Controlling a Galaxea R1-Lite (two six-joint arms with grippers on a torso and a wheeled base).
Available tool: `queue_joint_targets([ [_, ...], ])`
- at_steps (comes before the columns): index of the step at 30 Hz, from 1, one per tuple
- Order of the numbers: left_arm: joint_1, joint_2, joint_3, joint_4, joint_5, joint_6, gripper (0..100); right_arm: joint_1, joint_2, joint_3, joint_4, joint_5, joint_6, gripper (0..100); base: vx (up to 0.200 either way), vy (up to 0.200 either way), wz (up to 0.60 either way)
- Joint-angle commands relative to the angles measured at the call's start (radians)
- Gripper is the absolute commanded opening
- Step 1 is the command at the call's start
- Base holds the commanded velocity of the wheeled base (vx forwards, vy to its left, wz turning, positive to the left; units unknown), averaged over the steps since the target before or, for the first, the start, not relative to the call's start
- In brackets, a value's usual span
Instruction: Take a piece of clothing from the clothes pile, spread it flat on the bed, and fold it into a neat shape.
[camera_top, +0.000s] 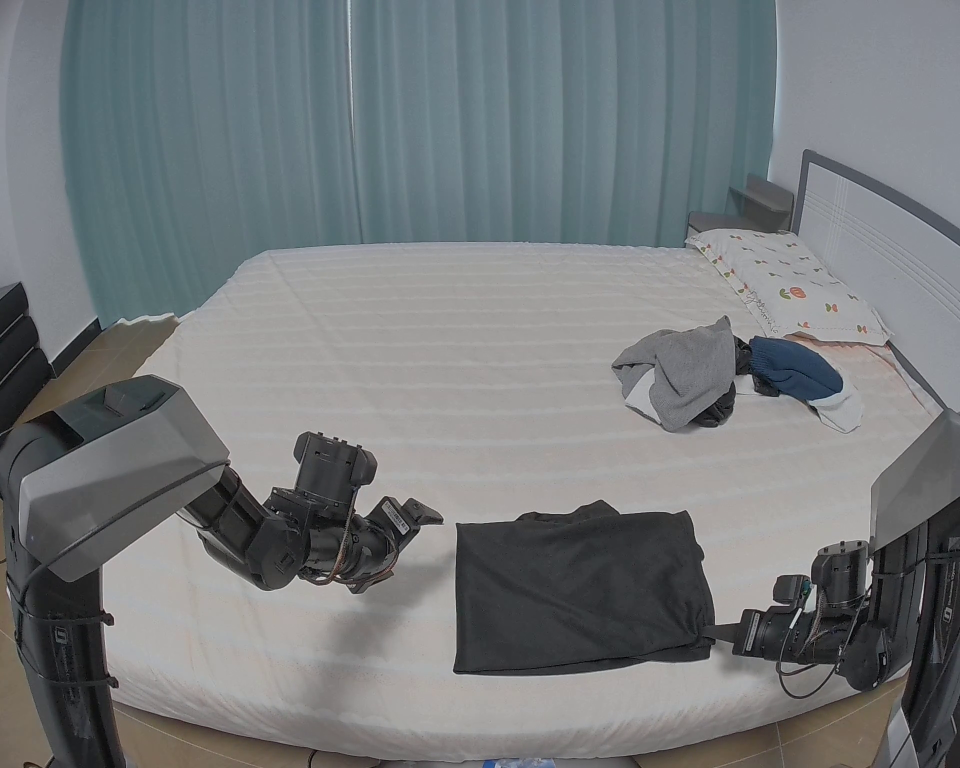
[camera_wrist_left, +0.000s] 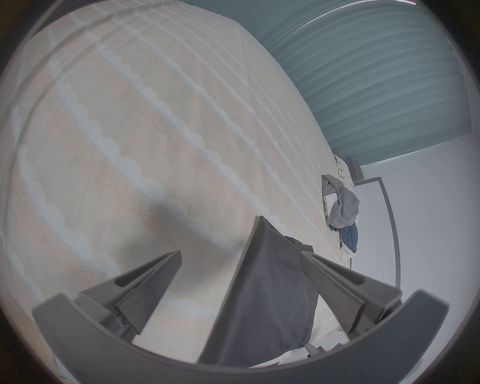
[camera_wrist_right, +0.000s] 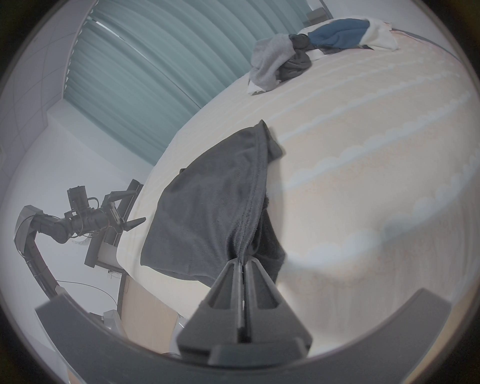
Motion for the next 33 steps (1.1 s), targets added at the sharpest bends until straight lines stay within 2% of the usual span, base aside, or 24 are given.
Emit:
queue_joint_targets([
  [1,0.0,0.0,0.0,0.0,0.0,0.0,100,-0.008,0.002,0.016,-0.012,0.0,0.0,0,0.0,0.0,0.0],
  [11,-0.002,0.004,0.0,0.0,0.002,0.005,100,-0.017,0.002,0.035,-0.012,-0.002,-0.043,0,0.0,0.0,0.0],
  [12,-0.002,0.004,0.0,0.0,0.002,0.005,100,-0.018,0.002,0.032,-0.013,-0.003,-0.042,100,0.0,0.0,0.0],
  [18,-0.003,0.003,0.0,0.002,0.005,0.006,100,-0.034,-0.026,-0.004,-0.013,0.0,-0.033,100,0.0,0.0,0.0],
  [23,-0.003,0.004,0.0,0.002,0.005,0.008,100,-0.043,-0.035,-0.166,0.024,-0.019,0.01,100,0.0,0.0,0.0],
  [28,-0.005,0.006,0.0,0.002,0.006,0.009,100,-0.041,-0.03,-0.35,0.198,-0.045,0.041,100,0.0,0.0,0.0],
  [33,-0.011,0.009,0.0,0.0,0.008,0.012,100,-0.034,0.003,-0.628,0.456,-0.074,0.185,100,0.0,0.0,0.0],
])
